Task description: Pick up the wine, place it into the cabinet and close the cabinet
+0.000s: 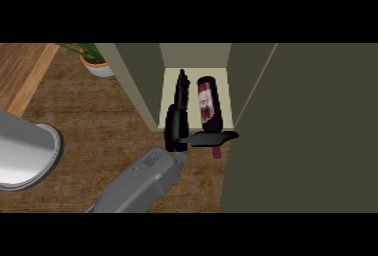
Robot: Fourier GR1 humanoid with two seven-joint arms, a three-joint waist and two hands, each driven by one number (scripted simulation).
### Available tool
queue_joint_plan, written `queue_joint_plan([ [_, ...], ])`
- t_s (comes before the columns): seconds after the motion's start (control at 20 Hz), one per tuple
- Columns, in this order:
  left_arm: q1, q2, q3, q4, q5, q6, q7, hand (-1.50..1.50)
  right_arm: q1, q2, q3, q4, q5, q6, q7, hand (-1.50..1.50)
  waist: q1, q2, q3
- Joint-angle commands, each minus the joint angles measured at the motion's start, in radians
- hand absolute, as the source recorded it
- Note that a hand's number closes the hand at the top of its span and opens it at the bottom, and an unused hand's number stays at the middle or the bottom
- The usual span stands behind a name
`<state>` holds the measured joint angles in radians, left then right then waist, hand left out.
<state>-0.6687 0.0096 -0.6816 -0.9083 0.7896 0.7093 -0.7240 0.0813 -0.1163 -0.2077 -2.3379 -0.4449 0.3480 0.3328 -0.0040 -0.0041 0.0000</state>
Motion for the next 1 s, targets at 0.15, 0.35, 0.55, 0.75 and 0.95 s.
queue_joint_plan([
  [0.15,0.22,0.112,-0.095,-0.376,-0.066,0.027,0.09,-1.5,0.024,-0.012,-0.033,-0.042,-0.04,-0.012,0.026,-1.5,0.011,-0.001,0.0],
  [0.35,0.362,0.187,-0.113,-0.517,-0.107,0.002,0.065,-1.5,0.049,-0.005,-0.034,-0.07,-0.023,-0.003,0.007,-1.5,0.008,0.0,0.0],
  [0.55,0.482,0.238,-0.196,-0.702,-0.188,0.118,0.124,1.5,0.077,-0.03,-0.063,-0.062,-0.059,0.028,0.014,-1.5,0.007,0.0,0.0],
  [0.75,0.558,0.308,-0.181,-0.811,-0.218,0.122,0.164,1.5,0.059,-0.096,-0.123,-0.035,-0.1,0.079,0.012,-1.5,0.004,0.001,0.0],
  [0.95,0.63,0.452,-0.172,-0.853,-0.198,-0.014,0.154,1.5,0.109,-0.113,-0.056,-0.01,-0.006,0.193,-0.025,1.5,0.006,0.002,0.0],
])
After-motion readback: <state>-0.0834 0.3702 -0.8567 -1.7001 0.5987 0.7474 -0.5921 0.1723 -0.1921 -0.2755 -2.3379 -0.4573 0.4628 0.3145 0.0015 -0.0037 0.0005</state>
